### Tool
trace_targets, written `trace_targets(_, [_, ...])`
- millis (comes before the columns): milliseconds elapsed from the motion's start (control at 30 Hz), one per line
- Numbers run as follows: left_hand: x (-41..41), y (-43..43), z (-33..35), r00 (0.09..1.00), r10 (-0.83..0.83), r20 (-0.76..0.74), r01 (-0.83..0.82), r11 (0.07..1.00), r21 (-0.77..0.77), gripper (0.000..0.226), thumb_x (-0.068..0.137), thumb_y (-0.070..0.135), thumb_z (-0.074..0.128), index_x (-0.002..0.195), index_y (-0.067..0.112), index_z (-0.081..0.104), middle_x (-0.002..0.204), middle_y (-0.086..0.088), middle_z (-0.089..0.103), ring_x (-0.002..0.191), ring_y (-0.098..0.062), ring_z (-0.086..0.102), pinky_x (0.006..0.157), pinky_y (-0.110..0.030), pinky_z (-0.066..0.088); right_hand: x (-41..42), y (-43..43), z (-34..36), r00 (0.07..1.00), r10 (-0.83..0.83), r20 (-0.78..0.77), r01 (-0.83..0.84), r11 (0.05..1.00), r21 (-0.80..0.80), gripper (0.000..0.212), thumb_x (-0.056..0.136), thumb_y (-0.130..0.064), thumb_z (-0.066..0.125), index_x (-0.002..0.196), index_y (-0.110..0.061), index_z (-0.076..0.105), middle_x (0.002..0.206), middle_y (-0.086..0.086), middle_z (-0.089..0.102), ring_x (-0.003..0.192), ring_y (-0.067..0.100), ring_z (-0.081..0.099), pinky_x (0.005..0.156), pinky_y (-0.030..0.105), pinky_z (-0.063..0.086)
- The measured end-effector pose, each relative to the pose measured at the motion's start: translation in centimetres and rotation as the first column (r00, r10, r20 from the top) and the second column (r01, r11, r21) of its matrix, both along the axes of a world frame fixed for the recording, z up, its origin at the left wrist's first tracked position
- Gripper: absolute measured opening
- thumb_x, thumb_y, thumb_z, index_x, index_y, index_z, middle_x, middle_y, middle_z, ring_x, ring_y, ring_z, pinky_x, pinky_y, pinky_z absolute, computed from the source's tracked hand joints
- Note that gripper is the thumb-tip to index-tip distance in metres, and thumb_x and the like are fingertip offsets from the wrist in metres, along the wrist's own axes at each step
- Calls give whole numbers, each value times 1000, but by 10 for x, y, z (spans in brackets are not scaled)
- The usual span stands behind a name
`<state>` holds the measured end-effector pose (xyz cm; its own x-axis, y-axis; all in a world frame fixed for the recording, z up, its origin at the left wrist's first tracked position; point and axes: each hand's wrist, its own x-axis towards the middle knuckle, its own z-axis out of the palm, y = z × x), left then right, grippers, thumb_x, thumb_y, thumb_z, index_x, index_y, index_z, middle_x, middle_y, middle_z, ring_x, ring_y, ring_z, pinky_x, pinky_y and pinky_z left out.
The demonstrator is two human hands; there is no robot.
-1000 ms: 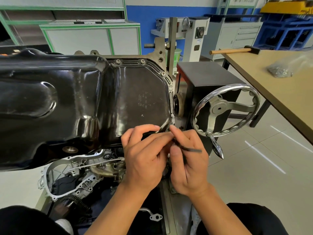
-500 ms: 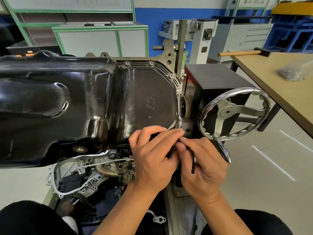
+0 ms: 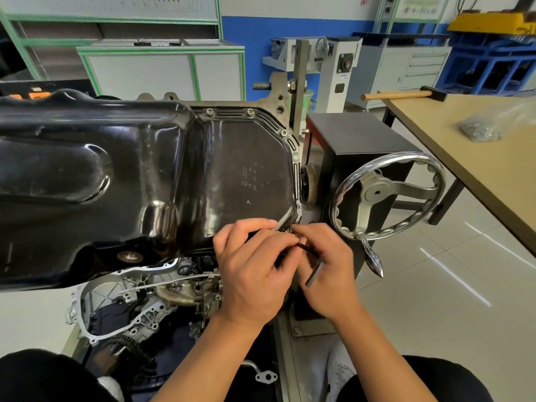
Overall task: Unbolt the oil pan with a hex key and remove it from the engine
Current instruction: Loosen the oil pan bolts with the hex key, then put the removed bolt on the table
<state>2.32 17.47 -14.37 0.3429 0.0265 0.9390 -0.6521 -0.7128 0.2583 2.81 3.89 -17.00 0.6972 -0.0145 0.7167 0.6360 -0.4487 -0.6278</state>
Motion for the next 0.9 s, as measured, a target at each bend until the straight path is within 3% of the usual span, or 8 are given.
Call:
trace_targets(133, [-2,-1,3,1000,7,1,-7,1000,-6,12,82,20,74,71,15,76,73,11,72,96,-11,63,91,-30,35,0,5,-4,999,48,-2,-48,999,-8,27,82,3,74,108,-1,71,93,5,68,83,19,65,77,23,49])
trace_targets(400, [-3,-1,3,1000,-15,-5,15,1000,-14,9,80,21,77,73,15,77,76,11,73,94,-12,65,87,-37,40,8,9,6,994,-50,96,59,994,-94,9,86,5,69,94,2,73,85,7,67,76,17,61,71,22,46])
trace_targets(500, [-10,-1,11,990,-100,-98,90,991,-100,8,79,22,80,77,16,75,78,14,70,86,-9,65,79,-41,45,-4,7,11,994,-60,88,69,991,-112,6,89,-1,70,94,-1,73,86,4,66,77,15,60,70,23,48])
trace_targets(567, [-15,-6,29,949,-252,-190,202,947,-251,10,82,28,78,82,19,74,80,17,68,80,-6,66,74,-35,51,-18,-3,20,992,-104,76,113,986,-119,11,94,-12,68,98,-4,73,87,0,64,78,11,58,72,19,46])
trace_targets(667, [-15,-28,67,752,-572,-327,329,755,-567,6,83,24,77,85,28,73,76,9,73,72,-9,71,68,-19,55,-40,-35,51,982,-169,80,179,973,-144,13,93,-21,68,94,-9,72,84,-5,62,76,8,55,68,18,44])
trace_targets(767, [-11,-63,95,439,-834,-335,230,464,-855,6,89,16,71,84,19,74,77,1,75,73,-10,72,66,-21,54,-64,-89,92,955,-292,56,298,936,-188,12,93,-30,66,89,-18,68,81,-9,62,74,7,57,64,13,43])
trace_targets(833, [-12,-90,106,262,-924,-279,122,319,-940,8,92,14,67,86,14,73,79,1,75,73,-10,70,68,-23,54,-78,-137,118,889,-458,-2,446,867,-225,9,92,-32,69,87,-25,67,79,-14,64,73,4,59,62,8,41])
trace_targets(900, [-18,-117,111,142,-951,-274,96,289,-952,8,92,12,66,87,13,72,81,-1,74,74,-11,70,72,-25,53,-87,-198,136,748,-648,-142,595,751,-287,9,91,-29,72,84,-24,70,77,-10,67,67,3,60,57,7,38])
